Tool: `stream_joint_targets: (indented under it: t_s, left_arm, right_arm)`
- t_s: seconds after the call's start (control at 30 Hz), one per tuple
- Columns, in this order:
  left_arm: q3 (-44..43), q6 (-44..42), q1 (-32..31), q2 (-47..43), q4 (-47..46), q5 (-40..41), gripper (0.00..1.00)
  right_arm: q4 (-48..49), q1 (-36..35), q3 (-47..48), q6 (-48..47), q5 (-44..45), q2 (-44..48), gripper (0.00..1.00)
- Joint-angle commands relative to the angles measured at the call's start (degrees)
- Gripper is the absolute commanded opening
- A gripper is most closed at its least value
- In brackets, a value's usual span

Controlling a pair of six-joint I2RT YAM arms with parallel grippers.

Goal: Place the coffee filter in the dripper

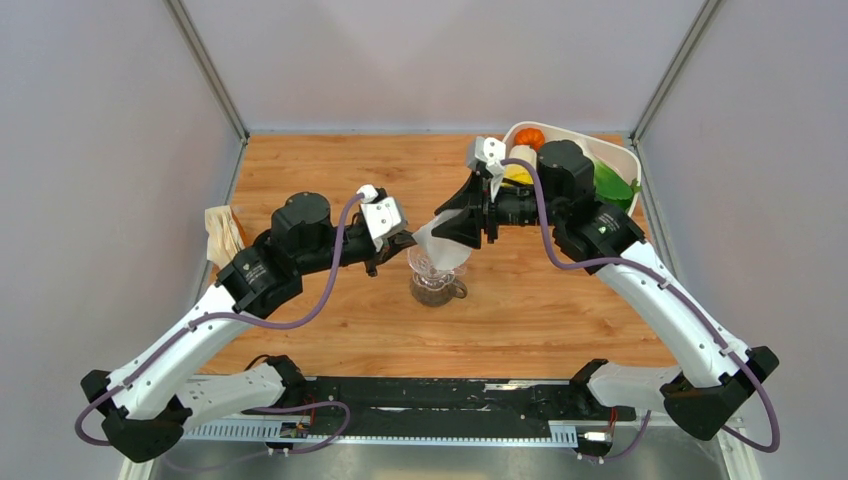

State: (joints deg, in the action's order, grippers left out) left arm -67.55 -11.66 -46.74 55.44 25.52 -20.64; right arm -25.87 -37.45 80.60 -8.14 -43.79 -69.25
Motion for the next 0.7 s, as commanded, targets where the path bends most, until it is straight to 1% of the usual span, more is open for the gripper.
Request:
stream_joint_targets:
  t_s: [0.0,0.03,0.1,0.23,0.3,0.33,0.4,0.43,0.47,0.5,0.53,0.57,0.63,0.67]
  left_arm:
    - [0.61,-0.28,0.08,-1.95,-1.37,3.73,0.0]
    - [0.87,-0.53,0.08,-2.19,-1.49,3.53,0.0]
    - [1.62,-0.63,0.08,-3.19,-2.43,2.27,0.0]
    - [2.42,-0.05,0.09,-4.09,-3.73,2.35,0.0]
    - [2.54,0.28,0.12,-4.13,-4.18,1.74,0.0]
    - [2.53,0.21,0.08,-4.09,-4.36,1.26,0.0]
    - [2.33,-0.31,0.07,-3.62,-3.91,-1.04,0.0]
    - [1.63,-1.13,0.12,-3.38,-2.38,-3.43,0.03]
    - [1.01,-1.5,0.09,-2.54,-1.29,-4.8,0.19]
    - [-0.3,-2.35,0.08,-2.01,1.59,-7.01,0.39]
    - [-1.91,-3.14,0.07,-0.95,2.93,-7.9,0.47]
    - [-2.69,-3.47,0.07,0.06,5.68,-8.66,0.65]
    - [-4.61,-5.19,0.08,1.17,9.21,-9.0,0.72]
    - [-5.44,-6.0,0.12,1.43,10.04,-8.99,0.73]
  right_arm:
    - [1.35,0.19,2.08,0.76,-1.77,1.44,0.52]
    - [0.81,0.19,2.03,0.19,-1.43,1.63,0.52]
    - [-0.32,0.54,2.02,-0.58,-1.28,1.67,0.5]
    - [-1.73,0.89,1.88,-1.96,-1.41,1.83,0.48]
    - [-1.84,0.89,1.53,-2.28,-1.58,1.71,0.43]
    - [-1.81,0.93,1.5,-2.36,-1.63,1.56,0.37]
    - [-1.83,0.9,1.97,-2.56,-2.53,0.91,0.12]
    - [-1.8,0.89,2.24,-2.83,-3.25,0.66,0.02]
    - [-1.82,0.91,2.42,-3.29,-4.1,0.54,0.0]
    - [-1.78,0.89,2.5,-4.02,-5.02,0.63,0.0]
    - [-1.79,0.89,2.46,-4.79,-5.97,0.8,0.0]
    - [-1.83,0.89,2.35,-5.85,-7.01,1.07,0.0]
    - [-1.86,0.89,1.78,-8.6,-9.42,1.85,0.0]
    - [-1.9,0.83,1.5,-9.97,-10.44,2.29,0.0]
